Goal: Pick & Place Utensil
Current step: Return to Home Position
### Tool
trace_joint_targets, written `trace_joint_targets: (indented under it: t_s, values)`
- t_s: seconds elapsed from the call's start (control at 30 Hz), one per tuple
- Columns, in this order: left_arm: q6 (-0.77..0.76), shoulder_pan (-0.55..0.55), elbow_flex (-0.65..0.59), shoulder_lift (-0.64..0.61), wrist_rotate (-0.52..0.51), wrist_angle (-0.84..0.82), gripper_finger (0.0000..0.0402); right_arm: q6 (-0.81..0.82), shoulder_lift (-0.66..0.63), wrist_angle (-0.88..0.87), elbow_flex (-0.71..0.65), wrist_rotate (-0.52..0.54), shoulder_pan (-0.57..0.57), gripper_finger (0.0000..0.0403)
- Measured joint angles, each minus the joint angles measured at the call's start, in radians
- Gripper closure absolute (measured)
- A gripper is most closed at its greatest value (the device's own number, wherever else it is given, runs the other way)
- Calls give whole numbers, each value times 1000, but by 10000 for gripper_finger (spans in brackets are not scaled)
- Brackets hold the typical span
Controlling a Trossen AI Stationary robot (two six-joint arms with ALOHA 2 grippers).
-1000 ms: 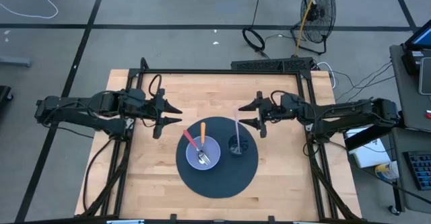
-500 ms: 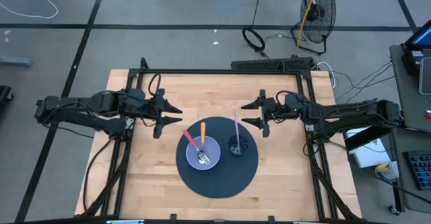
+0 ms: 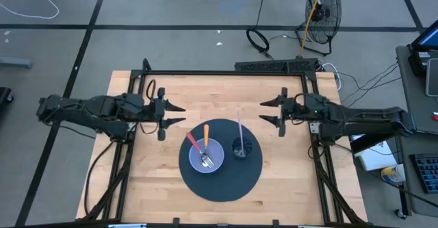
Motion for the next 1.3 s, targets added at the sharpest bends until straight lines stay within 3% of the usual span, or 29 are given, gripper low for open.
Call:
trace_joint_targets:
  t_s: [0.17,0.33,0.57,0.77,1.03,1.17,1.3]
  values:
    - [32,-55,-8,-3,-102,19,256,4,-74,-113,0,37,33,183]
    - [30,-67,-93,-93,-169,69,256,-2,-128,-188,0,136,78,182]
    - [51,2,-264,-289,3,215,256,-31,-140,-196,0,153,111,187]
    - [44,61,-392,-408,72,323,256,-32,-139,-192,-33,157,114,189]
    - [6,207,-477,-453,198,400,256,-65,-203,26,-185,158,105,192]
    - [-22,267,-490,-450,282,399,256,-49,-258,23,-231,155,89,193]
    - [-30,281,-506,-453,286,399,256,-30,-318,15,-274,153,88,193]
